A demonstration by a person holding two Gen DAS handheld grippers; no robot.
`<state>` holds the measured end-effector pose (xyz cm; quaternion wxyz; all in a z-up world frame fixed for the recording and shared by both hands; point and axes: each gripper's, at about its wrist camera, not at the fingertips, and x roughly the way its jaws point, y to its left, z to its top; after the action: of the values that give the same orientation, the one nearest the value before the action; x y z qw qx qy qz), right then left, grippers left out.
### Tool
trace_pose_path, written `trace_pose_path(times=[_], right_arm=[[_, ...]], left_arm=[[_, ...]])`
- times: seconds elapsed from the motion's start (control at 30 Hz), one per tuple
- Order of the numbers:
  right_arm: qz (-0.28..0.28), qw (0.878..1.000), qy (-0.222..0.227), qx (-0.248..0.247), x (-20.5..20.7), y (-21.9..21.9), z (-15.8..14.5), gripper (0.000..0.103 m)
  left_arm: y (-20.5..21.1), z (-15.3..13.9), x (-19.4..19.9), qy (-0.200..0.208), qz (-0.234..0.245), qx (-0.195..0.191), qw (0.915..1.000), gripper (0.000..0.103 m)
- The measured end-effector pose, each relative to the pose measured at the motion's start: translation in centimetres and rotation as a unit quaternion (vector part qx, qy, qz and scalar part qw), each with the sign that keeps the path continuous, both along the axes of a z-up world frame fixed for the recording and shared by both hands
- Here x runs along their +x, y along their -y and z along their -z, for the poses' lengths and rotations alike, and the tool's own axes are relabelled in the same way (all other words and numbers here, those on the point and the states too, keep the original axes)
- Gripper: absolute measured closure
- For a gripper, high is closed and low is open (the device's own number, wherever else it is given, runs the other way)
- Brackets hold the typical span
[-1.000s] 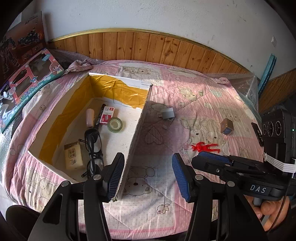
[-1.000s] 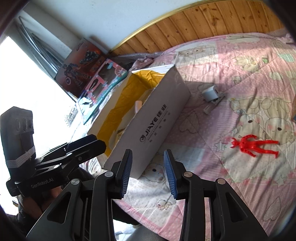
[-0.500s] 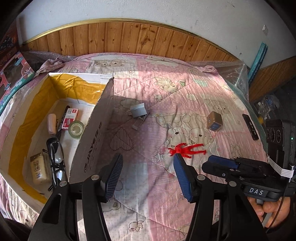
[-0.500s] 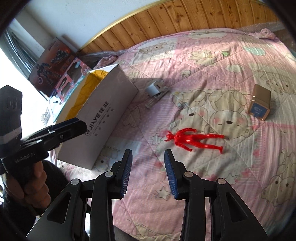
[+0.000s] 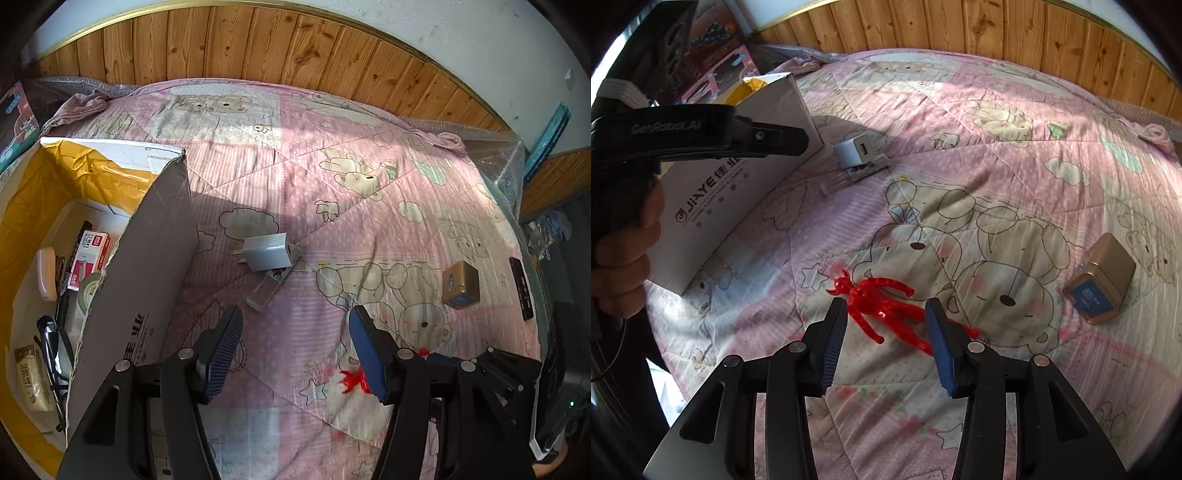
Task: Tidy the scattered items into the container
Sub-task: 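Close the left tool on the white charger while the right tool grasps the red figure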
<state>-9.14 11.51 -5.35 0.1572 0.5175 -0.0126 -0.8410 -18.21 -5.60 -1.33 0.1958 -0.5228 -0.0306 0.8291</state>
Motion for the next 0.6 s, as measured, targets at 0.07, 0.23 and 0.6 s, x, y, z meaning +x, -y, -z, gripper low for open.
trace_pose_path(times=[0.07, 0.23, 0.6], right_arm=[[-0.019, 1.0, -0.003, 0.003, -0.1, 0.3, 0.2, 0.053], [-0.056, 0.998, -0.006, 0.022, -0.3, 1.2, 0.8, 0.052], [-0.101, 0.993, 0.019, 0.062, -1.3, 2.0, 3.3, 0.048]], left_arm=[[-0.4, 1.0, -1.4, 0.005, -0.01, 0.001, 0.9999, 0.04], [-1.8, 3.6, -4.4, 0.01, -0.023, -0.016, 0.9996, 0.04], [-1.7, 8.1, -7.3, -0.002, -0.029, -0.003, 0.9996, 0.056]])
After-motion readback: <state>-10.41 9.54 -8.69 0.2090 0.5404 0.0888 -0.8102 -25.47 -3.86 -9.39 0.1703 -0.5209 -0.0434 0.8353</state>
